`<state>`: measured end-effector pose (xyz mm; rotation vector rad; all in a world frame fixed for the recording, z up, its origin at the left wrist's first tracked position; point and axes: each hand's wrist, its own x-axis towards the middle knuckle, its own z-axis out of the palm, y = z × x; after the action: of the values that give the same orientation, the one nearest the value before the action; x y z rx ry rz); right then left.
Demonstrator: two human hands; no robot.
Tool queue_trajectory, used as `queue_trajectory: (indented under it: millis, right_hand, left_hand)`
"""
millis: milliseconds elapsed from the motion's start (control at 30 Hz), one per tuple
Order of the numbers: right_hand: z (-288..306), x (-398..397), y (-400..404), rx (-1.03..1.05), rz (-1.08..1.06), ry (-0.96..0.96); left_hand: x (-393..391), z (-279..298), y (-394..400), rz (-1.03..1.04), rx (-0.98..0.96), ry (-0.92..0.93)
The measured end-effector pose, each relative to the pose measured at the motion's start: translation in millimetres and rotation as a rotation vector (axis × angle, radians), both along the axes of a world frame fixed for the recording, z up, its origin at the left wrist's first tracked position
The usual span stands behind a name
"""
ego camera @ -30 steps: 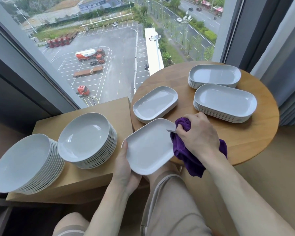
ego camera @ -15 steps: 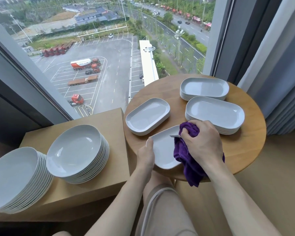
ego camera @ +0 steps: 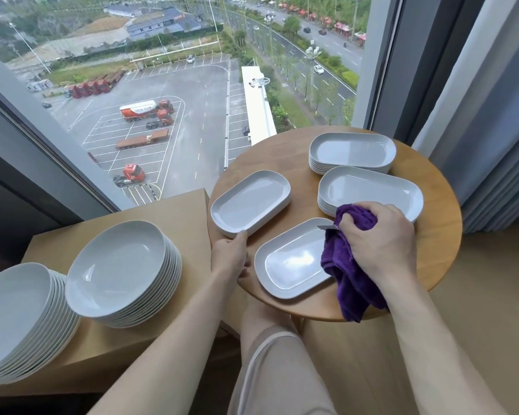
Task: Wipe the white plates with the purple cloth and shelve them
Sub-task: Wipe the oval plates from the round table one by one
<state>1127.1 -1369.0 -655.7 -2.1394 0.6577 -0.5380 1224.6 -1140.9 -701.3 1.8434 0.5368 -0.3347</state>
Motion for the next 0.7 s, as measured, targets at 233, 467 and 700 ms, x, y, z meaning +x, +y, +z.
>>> queue_trajectory:
  millis: [233,467,700]
  right_hand:
    - [-2.6,4.9,11.4,0.006,0.052,-0.032]
    - [-1.8,5.6,20.2,-0.003,0.091,0.0]
    - [1.0,5.1,23.3,0.015,0.108,-0.005]
  left_hand:
    - [36.3,-3.3,-1.3,0.144,0.106,0.019]
    - [33.6,5.8,3.1,0.136,0.116,0.021]
    - [20.0,29.8,2.4,0.112,-0.04,-0.073]
